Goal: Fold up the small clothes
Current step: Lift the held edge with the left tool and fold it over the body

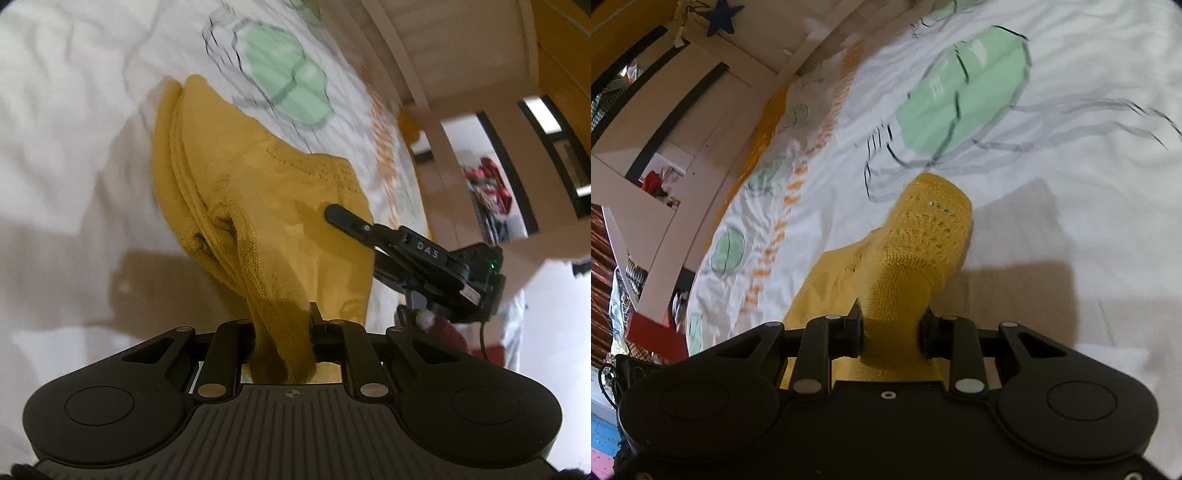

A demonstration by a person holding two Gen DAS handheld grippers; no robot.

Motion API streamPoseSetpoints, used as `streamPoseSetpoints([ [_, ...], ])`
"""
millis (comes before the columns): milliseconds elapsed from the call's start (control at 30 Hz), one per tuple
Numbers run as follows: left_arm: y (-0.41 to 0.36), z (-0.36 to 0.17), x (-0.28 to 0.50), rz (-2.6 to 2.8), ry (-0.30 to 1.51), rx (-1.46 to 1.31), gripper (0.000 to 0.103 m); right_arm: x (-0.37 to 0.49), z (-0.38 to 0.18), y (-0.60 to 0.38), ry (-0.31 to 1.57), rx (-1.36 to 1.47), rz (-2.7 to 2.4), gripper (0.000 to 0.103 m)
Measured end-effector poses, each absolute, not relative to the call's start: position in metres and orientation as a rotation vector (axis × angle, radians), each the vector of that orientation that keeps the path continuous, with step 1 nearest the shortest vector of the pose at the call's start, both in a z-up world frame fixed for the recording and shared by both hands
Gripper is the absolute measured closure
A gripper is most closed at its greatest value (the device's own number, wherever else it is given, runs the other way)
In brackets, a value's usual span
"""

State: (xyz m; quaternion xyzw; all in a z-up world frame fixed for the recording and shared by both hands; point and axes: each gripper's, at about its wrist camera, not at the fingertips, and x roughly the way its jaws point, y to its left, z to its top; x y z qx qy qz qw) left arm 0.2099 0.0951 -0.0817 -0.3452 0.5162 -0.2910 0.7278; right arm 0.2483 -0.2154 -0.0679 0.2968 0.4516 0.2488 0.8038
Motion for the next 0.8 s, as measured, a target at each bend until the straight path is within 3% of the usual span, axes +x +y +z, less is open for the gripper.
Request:
streamPoseSetpoints([
  [300,0.074,-0.083,0.135,-0.601,1.161,-0.661,0.087,0.171,-0.073,-0.227,1.001,0.616,0.453,0.060],
  [567,0.063,-0.090,0.113,-0.360,1.084,-0.372,0.081,0.150,-0.070,-0.224,0.864,0.403,0.325,0.040],
  [800,0.054,-0.078,0.092,-0.294,0.998,-0.259,0.080,0.126,-0.069,-0.233,0.741,0.312,0.274,0.030],
])
